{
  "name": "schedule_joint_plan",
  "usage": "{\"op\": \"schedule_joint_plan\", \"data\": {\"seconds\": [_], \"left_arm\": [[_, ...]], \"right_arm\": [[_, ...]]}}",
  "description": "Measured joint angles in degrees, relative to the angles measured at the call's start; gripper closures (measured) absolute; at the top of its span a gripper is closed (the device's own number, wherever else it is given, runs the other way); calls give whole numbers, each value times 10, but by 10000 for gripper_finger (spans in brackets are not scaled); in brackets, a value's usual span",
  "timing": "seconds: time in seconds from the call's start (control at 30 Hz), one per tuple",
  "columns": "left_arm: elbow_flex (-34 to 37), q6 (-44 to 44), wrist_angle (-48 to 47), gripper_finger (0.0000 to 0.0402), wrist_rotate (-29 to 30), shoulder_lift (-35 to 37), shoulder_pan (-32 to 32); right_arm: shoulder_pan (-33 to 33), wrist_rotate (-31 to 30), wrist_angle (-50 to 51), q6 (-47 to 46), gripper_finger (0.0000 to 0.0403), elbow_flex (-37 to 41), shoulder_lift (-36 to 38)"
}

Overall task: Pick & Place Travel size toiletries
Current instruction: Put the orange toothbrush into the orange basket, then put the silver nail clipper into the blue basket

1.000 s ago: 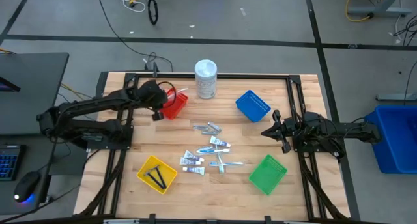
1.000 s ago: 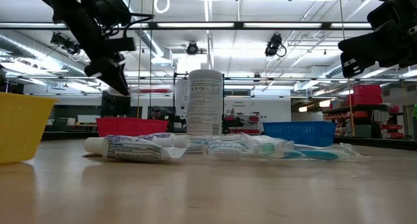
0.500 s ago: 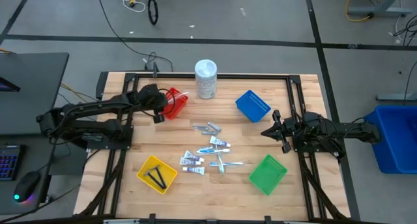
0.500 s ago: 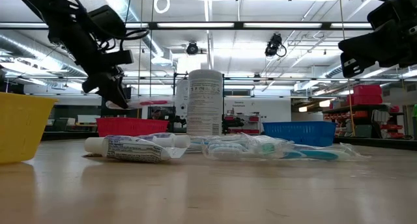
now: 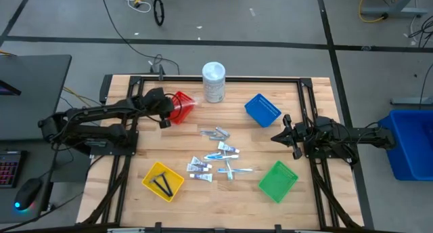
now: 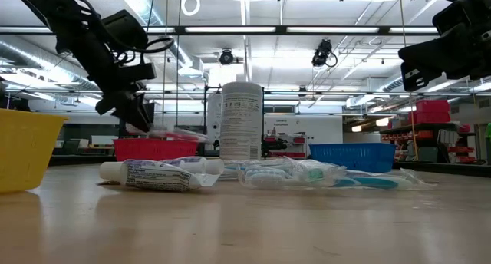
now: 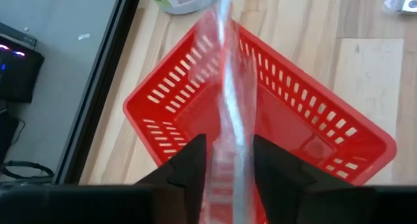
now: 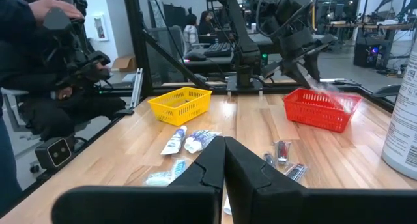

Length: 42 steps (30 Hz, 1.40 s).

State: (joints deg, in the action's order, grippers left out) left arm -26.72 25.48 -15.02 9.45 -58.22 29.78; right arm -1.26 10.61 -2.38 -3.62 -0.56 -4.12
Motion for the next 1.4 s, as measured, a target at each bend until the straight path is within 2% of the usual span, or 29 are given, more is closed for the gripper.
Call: {"op": "schedule_joint_plan", "data": {"seconds": [0.23,0.47,0.77,0.97,1.4], "left_arm": [[-1,-23,-14,194,18,0,0],[-45,-41,-65,181,17,0,0],[-100,-74,-117,203,-46,2,-7],[-116,-156,-113,230,-138,2,-49],[-119,-237,-63,310,-131,5,-183]], "right_arm": [[0,0,0,0,390,0,0],[0,0,0,0,390,0,0],[0,0,0,0,390,0,0],[0,0,0,0,390,0,0],[0,0,0,0,389,0,0]]}}
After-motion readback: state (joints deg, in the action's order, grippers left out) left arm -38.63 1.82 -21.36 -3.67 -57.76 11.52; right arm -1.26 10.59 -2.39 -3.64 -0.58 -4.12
